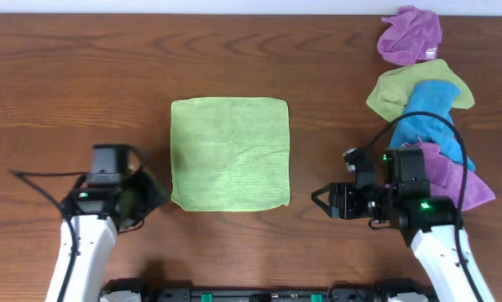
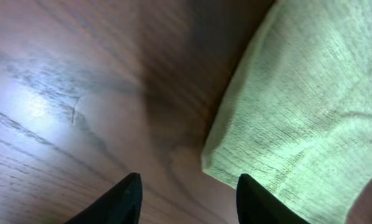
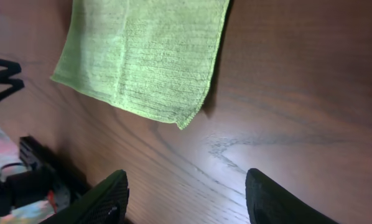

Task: Fold the cloth
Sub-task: 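Move both grippers to the green cloth's left and right bottom edges and grasp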

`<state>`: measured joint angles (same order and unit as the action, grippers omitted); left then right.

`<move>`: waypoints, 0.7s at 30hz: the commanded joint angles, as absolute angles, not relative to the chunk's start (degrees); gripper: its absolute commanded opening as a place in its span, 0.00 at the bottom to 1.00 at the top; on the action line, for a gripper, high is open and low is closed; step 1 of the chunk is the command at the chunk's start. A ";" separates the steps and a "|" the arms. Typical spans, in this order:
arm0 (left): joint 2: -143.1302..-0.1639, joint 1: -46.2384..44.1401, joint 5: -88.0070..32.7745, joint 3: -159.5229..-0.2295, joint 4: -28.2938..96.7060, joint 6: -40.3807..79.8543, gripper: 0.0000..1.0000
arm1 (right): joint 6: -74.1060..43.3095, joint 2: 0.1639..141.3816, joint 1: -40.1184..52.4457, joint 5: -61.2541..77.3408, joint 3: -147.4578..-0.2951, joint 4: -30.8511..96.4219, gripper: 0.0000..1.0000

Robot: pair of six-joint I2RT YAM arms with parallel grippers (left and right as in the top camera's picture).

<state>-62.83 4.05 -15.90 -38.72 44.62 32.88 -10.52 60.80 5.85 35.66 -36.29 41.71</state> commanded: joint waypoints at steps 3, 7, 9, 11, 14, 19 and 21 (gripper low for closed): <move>-64.66 8.75 -25.80 -34.00 42.00 27.18 0.55 | -18.44 66.15 8.38 40.99 -33.17 36.36 0.59; -70.00 8.75 -29.67 -33.26 38.37 26.57 0.56 | -23.29 70.13 12.86 40.93 -32.93 31.18 0.58; -72.38 8.75 -30.59 -33.26 38.06 26.15 0.56 | -24.21 71.57 14.33 40.47 -32.93 30.20 0.59; -74.11 8.75 -31.88 -33.26 37.82 25.69 0.56 | -24.18 73.12 15.51 40.21 -32.75 30.17 0.59; -75.24 8.75 -32.12 -33.26 36.62 25.74 0.57 | -23.83 76.71 15.79 38.98 -32.73 29.76 0.58; -75.33 8.75 -30.70 -33.26 33.67 26.30 0.57 | -21.28 81.87 15.79 39.55 -32.73 28.62 0.58; -75.40 8.73 -30.68 -33.26 32.62 27.27 0.56 | -20.71 83.46 15.77 40.42 -32.73 27.62 0.57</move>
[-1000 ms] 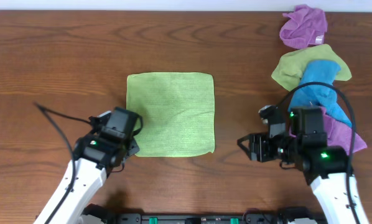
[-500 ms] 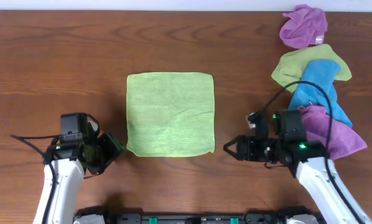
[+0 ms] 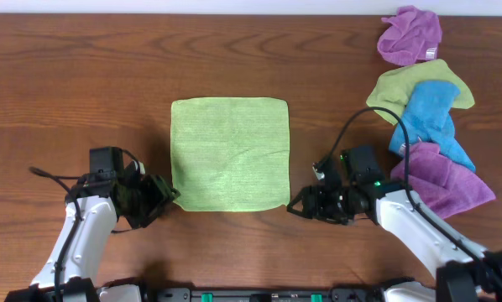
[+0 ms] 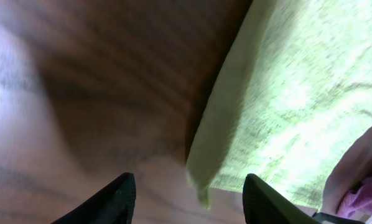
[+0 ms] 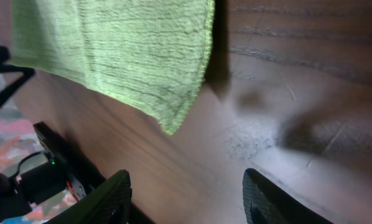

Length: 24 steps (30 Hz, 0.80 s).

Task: Fold the cloth
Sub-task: 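Move both grippers to the green cloth's left and right bottom edges and grasp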

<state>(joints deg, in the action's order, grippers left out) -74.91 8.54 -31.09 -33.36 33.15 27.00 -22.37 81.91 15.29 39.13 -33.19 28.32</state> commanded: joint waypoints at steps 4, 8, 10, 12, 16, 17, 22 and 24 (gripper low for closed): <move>-76.64 8.64 -29.82 -33.26 31.88 27.46 0.54 | -20.75 84.93 15.79 40.82 -32.73 24.45 0.56; -78.91 8.64 -30.09 -33.26 29.89 28.40 0.53 | -21.71 85.17 15.86 40.80 -32.73 20.95 0.56; -79.20 8.64 -30.11 -33.26 29.34 28.77 0.53 | -22.61 85.54 15.97 41.47 -32.73 19.07 0.56; -79.20 8.64 -30.13 -33.26 28.80 28.77 0.53 | -22.74 86.56 16.14 41.85 -32.73 18.61 0.56; -79.24 8.64 -30.30 -33.26 27.49 29.43 0.52 | -23.97 89.56 16.58 42.13 -32.73 16.80 0.55; -79.37 8.64 -30.30 -33.26 26.94 29.47 0.51 | -24.49 90.35 16.58 42.81 -32.73 15.84 0.53; -79.40 8.64 -30.28 -33.26 24.53 31.38 0.44 | -26.20 92.75 16.60 45.10 -32.75 12.19 0.47; -79.40 8.64 -30.24 -33.26 24.51 31.55 0.41 | -26.59 92.88 16.60 45.12 -32.75 11.64 0.41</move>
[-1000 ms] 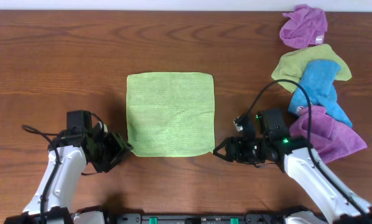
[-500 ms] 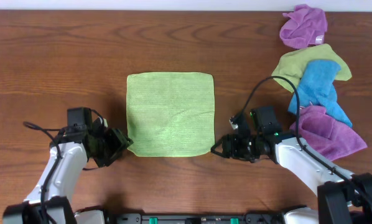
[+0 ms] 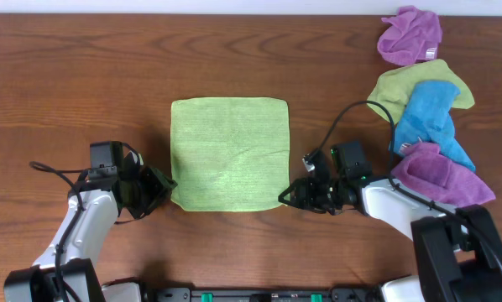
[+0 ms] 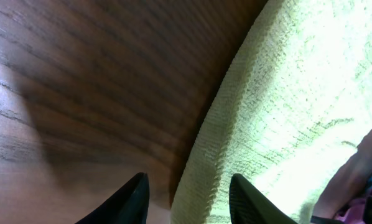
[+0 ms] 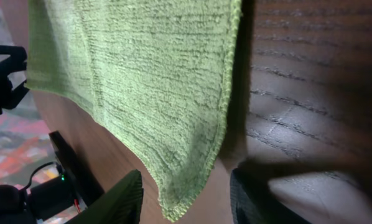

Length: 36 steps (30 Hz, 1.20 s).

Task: Fold the cloth
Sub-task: 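Move both grippers to the green cloth's left and right bottom edges and grasp, then lift the bottom edge with both grippers and fold it toward the top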

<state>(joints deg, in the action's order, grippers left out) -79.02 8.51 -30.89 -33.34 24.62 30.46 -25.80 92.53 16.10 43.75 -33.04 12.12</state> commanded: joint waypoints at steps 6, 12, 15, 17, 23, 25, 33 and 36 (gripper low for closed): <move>-79.40 8.60 -31.79 -33.26 24.58 33.23 0.36 | -27.46 92.90 16.60 45.52 -32.75 10.98 0.25; -79.40 8.54 -34.96 -33.26 26.06 33.43 0.38 | -27.83 92.90 16.60 46.76 -32.77 10.92 0.28; -79.40 8.01 -35.29 -33.26 28.21 33.15 0.38 | -27.86 92.90 16.58 46.81 -32.77 10.90 0.28; -79.40 6.81 -33.85 -33.23 28.32 33.08 0.38 | -27.83 92.90 16.58 46.76 -32.77 10.83 0.28; -79.40 4.27 -32.16 -33.21 27.14 34.94 0.23 | -27.83 92.90 16.58 46.52 -32.77 10.63 0.19; -79.40 4.03 -31.53 -33.21 27.14 35.29 0.06 | -27.83 92.90 16.58 46.52 -32.77 10.50 0.04; -79.40 4.05 -32.34 -33.23 27.16 35.35 0.06 | -28.71 92.84 16.47 48.90 -33.82 10.50 0.02; -79.37 4.10 -34.17 -34.00 26.92 35.22 0.06 | -28.71 91.64 16.49 50.89 -35.97 10.61 0.02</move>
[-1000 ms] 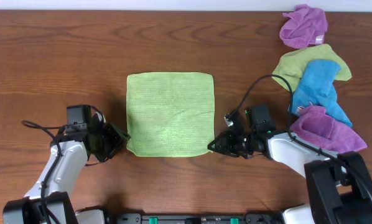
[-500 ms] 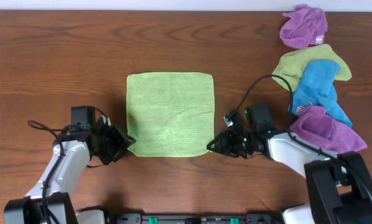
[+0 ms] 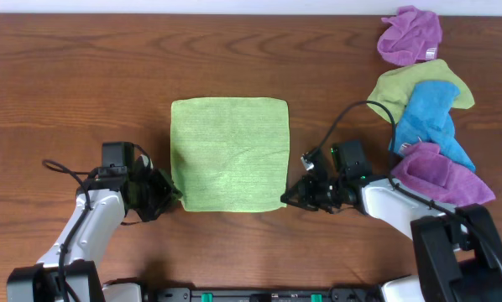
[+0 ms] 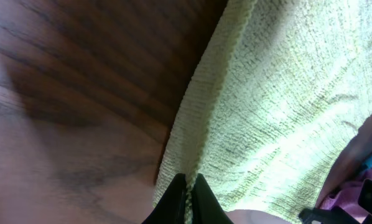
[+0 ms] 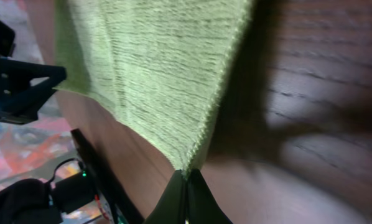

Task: Fold the cloth
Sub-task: 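Lift the bottom edge with both grippers and fold it toward the top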

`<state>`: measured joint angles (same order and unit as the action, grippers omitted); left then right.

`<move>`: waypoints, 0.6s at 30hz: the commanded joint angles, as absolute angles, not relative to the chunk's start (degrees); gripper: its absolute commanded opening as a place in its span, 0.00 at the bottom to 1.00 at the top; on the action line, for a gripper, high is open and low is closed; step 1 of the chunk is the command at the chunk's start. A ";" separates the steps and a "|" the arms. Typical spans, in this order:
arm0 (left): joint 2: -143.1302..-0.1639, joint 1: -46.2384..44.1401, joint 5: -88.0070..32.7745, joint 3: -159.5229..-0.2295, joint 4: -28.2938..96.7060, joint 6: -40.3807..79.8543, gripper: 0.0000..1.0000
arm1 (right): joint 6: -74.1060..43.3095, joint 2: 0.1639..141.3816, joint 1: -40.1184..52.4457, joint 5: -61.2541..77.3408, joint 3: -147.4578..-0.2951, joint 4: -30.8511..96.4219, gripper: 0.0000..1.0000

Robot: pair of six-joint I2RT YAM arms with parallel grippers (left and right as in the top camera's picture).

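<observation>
A square light-green cloth [image 3: 228, 153] lies flat on the wooden table. My left gripper [image 3: 174, 196] is at its near left corner, shut on the cloth's edge [image 4: 201, 134], which runs between the black fingertips [image 4: 187, 186]. At the near right corner, my right gripper [image 3: 285, 201] is shut on the cloth's corner [image 5: 192, 158]; the green weave [image 5: 155, 68] stretches away from the fingertips [image 5: 186, 177] and sits slightly raised off the wood.
A heap of spare cloths lies at the right: purple [image 3: 411, 33] at the far corner, then green [image 3: 419, 84], blue [image 3: 427, 122] and purple [image 3: 444, 176]. Bare wooden table [image 3: 83, 92] surrounds the square cloth.
Both grippers were open astride the cloth's near corners. Now both are shut on those corners, and the left gripper has shifted slightly right onto the edge.
Both grippers stood open, well apart from the cloth's near corners. Then they were closer, each facing its corner. Then the open fingers straddled the cloth's edges. Now each is shut on a near corner, with the cloth still flat.
</observation>
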<state>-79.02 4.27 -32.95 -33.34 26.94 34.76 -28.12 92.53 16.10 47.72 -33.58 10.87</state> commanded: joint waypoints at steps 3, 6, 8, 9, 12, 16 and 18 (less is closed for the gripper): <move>-79.37 4.10 -34.02 -36.42 25.36 34.70 0.06 | -28.71 89.45 16.49 50.83 -39.07 10.72 0.02; -79.37 4.10 -34.13 -38.04 18.41 35.14 0.06 | -28.69 89.08 16.49 49.80 -42.19 10.72 0.02; -79.37 4.10 -34.39 -38.44 15.68 37.08 0.06 | -28.69 89.08 16.49 48.77 -43.97 10.74 0.02; -79.37 4.10 -34.59 -38.44 14.66 37.10 0.06 | -28.69 89.10 16.49 48.45 -44.64 10.72 0.02; -79.37 4.10 -34.54 -38.44 12.43 36.80 0.06 | -28.14 89.08 16.49 45.21 -46.48 10.50 0.02; -79.40 4.10 -33.61 -38.41 5.17 36.82 0.06 | -26.46 89.17 16.47 38.17 -48.14 10.46 0.02; -79.40 4.03 -30.74 -38.41 1.45 36.84 0.06 | -26.50 89.17 16.47 33.78 -48.75 10.48 0.02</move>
